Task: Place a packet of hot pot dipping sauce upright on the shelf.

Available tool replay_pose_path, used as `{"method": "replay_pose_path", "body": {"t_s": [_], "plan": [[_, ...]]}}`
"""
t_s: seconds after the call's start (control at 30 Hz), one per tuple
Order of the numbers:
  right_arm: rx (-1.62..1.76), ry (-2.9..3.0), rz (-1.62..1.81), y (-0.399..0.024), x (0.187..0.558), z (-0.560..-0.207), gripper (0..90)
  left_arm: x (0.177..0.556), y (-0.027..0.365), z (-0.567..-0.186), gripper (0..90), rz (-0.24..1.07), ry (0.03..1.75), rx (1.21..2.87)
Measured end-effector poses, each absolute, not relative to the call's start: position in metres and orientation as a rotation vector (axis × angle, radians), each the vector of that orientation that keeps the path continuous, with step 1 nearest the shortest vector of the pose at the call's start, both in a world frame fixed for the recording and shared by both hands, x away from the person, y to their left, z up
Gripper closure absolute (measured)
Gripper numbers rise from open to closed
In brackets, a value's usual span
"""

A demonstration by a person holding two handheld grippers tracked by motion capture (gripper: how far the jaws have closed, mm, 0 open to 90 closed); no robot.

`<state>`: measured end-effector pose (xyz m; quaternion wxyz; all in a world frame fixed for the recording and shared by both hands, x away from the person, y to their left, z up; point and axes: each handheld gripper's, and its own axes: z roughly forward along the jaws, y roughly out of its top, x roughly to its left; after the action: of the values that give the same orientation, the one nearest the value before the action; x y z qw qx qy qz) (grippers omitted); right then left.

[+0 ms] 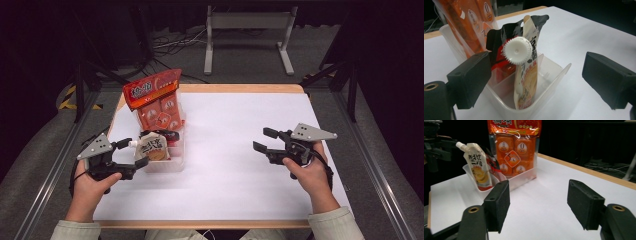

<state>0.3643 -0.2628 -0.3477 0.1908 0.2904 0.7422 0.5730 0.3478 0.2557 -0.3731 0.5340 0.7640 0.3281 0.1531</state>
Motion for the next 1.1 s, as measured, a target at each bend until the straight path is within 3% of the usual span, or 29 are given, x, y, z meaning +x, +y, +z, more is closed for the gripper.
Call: {"method": "replay_pose_path", "body": {"t_s": [0.47,1.1], "plan": [[0.881,2.003,1.541,-0.307,0.353,-0.371,28.8,0.345,0.254,-0.397,7.3,0.346,0.839,1.830],[0.941,2.064,1.379,-0.316,0.350,-0.423,23.6,0.356,0.252,-0.422,5.0,0.342,0.849,1.856]]}}
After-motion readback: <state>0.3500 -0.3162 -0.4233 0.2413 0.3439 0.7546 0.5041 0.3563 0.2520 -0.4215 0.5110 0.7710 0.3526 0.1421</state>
